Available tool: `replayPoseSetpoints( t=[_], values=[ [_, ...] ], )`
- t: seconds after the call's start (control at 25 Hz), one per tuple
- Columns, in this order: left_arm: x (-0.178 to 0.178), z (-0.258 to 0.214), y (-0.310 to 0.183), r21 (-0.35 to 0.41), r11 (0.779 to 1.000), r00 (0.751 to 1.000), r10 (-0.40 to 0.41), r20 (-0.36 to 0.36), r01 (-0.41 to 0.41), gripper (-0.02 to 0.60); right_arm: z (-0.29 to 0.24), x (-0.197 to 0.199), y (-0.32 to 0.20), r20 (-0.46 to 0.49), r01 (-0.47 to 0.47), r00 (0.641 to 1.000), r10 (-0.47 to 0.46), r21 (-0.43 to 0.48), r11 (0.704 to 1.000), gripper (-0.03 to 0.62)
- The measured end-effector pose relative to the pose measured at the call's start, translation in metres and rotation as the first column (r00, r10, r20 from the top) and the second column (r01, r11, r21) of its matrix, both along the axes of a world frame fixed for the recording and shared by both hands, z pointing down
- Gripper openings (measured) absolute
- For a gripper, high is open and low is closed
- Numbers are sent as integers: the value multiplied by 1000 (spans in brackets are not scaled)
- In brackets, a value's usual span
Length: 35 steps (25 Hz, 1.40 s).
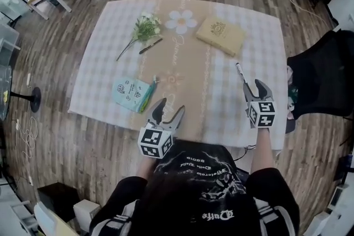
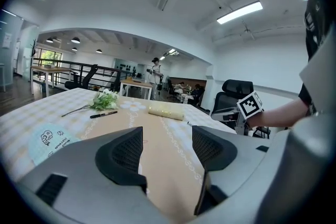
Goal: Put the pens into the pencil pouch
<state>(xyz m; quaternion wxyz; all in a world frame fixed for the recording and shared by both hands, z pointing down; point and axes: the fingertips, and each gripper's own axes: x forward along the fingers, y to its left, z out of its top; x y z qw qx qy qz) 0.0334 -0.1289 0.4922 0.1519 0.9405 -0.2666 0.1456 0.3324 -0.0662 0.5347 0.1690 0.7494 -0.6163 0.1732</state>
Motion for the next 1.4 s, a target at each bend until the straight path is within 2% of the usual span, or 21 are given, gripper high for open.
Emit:
replayPoseSetpoints(
  t=[0.24,0.4,0.6,0.84,1.0,1.2,1.4],
  values=[
    [-17,-3,-4,13,995,995,-100,26,99,310,41,16,-16,48,36,998,-31,-109,993,200],
    [-32,-1,-4,16,984,984,-176,41,176,310,66,29,-22,83,29,996,-16,-162,986,189],
    [-43,8,3,0,974,971,-225,76,226,310,93,37,-21,103,21,995,1,-216,976,189],
    [-48,10,3,3,964,960,-267,86,268,310,113,37,-21,94,26,996,-1,-267,963,180],
    [-46,10,1,0,959,956,-282,80,282,310,113,35,-18,60,43,998,-28,-266,963,166],
    [-46,9,0,2,955,952,-296,75,297,310,112,25,-21,8,105,994,-106,-275,956,102],
    [-50,7,1,-2,949,947,-314,66,315,310,111,23,-22,16,122,992,-122,-280,952,75]
  ],
)
